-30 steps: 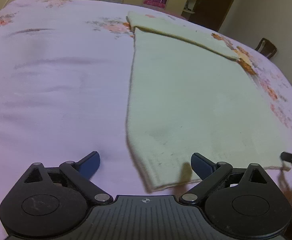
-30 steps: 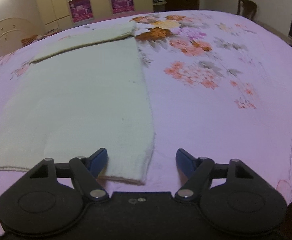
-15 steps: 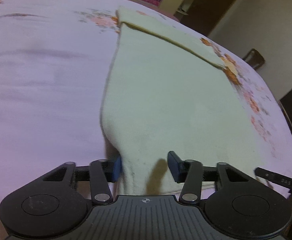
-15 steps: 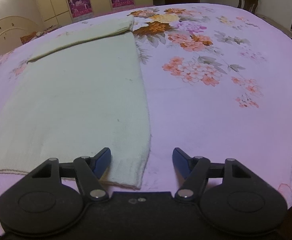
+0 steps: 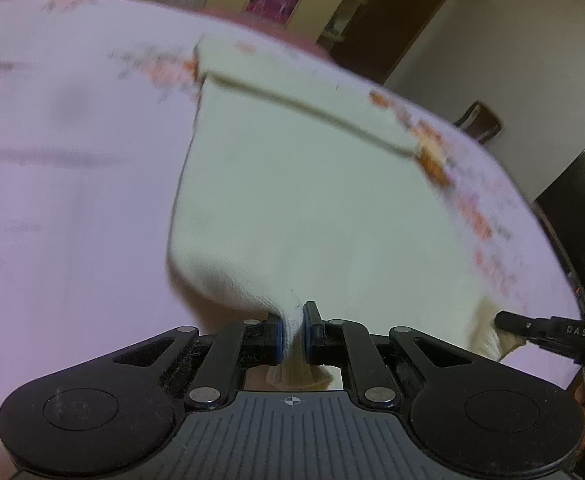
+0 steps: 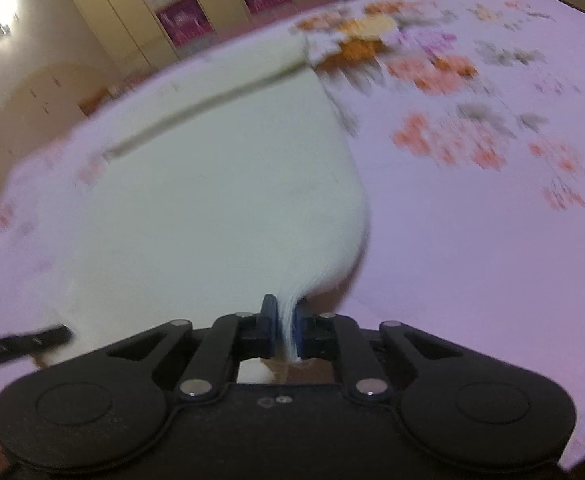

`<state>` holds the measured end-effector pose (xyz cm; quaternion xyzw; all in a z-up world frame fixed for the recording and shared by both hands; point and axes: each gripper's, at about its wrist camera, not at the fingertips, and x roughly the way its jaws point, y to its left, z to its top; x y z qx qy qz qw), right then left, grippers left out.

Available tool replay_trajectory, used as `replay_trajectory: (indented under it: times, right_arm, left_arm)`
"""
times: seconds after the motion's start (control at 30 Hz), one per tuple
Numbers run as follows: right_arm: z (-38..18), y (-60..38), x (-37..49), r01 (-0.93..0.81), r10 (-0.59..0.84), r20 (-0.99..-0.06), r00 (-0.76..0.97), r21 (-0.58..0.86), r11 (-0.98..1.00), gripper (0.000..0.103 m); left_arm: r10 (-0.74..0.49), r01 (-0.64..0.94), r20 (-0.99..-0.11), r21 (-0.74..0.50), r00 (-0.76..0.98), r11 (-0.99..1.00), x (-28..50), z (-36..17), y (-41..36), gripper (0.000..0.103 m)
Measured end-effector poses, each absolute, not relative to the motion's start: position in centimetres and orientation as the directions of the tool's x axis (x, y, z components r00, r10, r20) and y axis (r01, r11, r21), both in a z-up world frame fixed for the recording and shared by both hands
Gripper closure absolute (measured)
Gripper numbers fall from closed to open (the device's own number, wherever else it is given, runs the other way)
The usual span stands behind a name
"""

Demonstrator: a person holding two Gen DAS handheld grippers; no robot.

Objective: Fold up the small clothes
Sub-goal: 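Close both tools on the sweater hem edge side by side, then lift the held hem and fold it over toward the collar band, open both tools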

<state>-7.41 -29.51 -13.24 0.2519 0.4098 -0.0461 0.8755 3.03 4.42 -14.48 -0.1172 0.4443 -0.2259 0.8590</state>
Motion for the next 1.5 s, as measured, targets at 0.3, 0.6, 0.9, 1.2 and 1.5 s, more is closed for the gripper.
replay_trajectory:
  times: [0.3,0.6,0.9,1.2,1.5]
  right_arm:
    - [-9.0,-31.4,-0.2,0.203,0.156,-0.620,0.769,0.469,0.860,0.094]
    - [-9.3,-34.9,11.1,0.191,0.152,-0.562,0.813,0.505,0.842,0.095]
    - [-12.4,-38.2,22.0,0.214,0.149,-0.568,0.809,0.521,0.826,0.095]
    - [-15.4,-40.8,29.1,0.274,0.129,-0.617,0.776,0.514,0.813,0.095]
    - [-15.0,-42.0,30.8,0.321,0.031,-0.601,0.799,0.469,0.823,0.029]
  left_arm:
    - [-0.491,0.308,-0.620,-0.385,0.612,0.870,12.0,-10.3,2.1,0.093]
    - [-0.460,0.256,-0.587,-0.399,0.666,0.880,23.8,-10.0,-1.4,0.093]
    - [-0.394,0.156,-0.627,-0.400,0.672,0.903,34.4,-13.5,-4.5,0.093]
    - [-0.300,0.082,-0.673,-0.336,0.676,0.938,40.6,-15.8,-6.4,0.093]
    - [-0.323,0.046,-0.676,-0.394,0.663,0.918,43.0,-15.6,-6.2,0.041]
